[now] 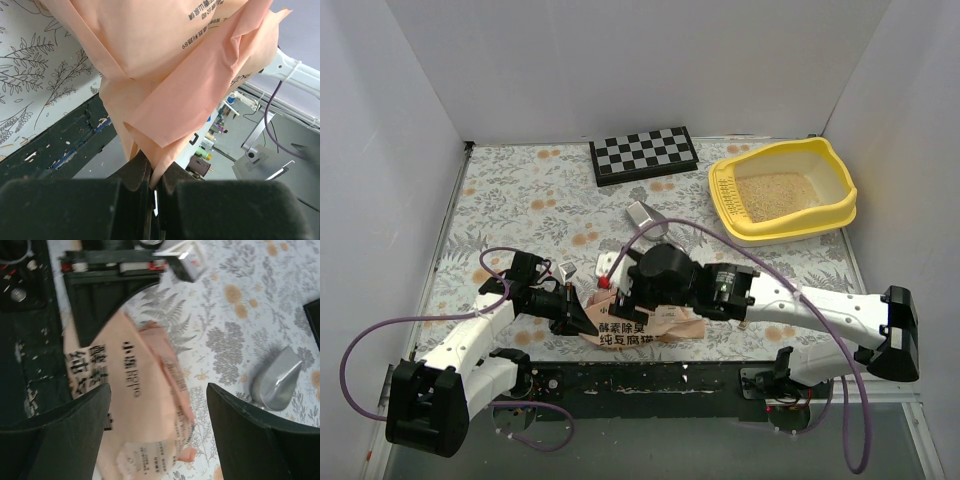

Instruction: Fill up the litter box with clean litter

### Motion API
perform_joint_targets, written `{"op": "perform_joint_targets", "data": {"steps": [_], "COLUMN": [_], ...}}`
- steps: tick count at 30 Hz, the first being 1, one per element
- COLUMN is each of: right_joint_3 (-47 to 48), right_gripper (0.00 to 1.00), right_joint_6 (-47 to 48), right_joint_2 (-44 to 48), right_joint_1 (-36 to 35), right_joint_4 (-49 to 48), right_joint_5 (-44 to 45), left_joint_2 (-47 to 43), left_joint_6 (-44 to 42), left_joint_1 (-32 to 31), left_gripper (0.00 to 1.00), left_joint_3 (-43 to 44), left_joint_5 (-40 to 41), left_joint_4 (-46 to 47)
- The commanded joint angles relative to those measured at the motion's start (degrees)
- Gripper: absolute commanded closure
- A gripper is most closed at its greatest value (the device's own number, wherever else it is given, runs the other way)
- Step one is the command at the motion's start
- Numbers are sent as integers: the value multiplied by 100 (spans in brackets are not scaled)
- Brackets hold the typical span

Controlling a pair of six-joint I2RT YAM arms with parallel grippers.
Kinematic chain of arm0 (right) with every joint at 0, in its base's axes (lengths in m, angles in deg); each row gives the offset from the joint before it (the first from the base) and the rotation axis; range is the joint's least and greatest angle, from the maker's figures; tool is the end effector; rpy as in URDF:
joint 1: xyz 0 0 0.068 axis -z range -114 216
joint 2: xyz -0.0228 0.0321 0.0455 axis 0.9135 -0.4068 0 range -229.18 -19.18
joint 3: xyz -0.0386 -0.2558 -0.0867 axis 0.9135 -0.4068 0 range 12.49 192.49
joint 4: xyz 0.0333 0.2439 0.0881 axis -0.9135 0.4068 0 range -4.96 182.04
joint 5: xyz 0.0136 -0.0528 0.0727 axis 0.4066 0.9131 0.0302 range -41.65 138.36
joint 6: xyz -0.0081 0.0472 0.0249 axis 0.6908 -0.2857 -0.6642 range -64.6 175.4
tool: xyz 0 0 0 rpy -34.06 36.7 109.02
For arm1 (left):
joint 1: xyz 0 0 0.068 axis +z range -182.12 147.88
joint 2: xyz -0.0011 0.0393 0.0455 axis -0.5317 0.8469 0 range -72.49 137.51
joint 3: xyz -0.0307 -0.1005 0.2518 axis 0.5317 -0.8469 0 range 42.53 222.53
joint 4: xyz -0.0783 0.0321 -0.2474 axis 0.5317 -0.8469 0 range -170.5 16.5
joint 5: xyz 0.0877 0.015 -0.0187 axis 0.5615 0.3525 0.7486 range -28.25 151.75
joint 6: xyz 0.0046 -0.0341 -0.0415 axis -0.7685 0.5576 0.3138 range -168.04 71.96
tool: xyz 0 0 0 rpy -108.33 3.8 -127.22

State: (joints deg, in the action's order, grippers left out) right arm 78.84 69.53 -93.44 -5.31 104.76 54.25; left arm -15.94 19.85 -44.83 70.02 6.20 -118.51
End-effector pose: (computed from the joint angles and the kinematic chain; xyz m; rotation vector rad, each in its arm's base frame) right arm 0.0985 0.2795 0.3425 -1.3693 1.5788 0.5107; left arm 0.1336 -0.0602 0.1768 0.9720 -2.2484 1.2022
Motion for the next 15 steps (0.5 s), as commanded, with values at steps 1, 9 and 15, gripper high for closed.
{"op": "perform_joint_targets", "data": {"steps": [1, 9, 15], "right_joint_3": [20, -859, -1246], "right_gripper": [14, 13, 13], "right_joint_6": [731, 1074, 1337], "right_joint_2": [-10, 298, 236], "right_joint_1": [-874, -1895, -1957], "right_joint_4": [726, 436, 199], "right_joint_5": [868, 1810, 1925], "left_joint_2": [-109, -189, -197], "left_joint_6": [-49, -31, -22], "left_joint_1": [14, -38, -65], "left_gripper": [100, 100, 100], "left_joint_3": [134, 90, 117], "left_joint_5": [88, 62, 35], "left_joint_4": [72, 98, 124]}}
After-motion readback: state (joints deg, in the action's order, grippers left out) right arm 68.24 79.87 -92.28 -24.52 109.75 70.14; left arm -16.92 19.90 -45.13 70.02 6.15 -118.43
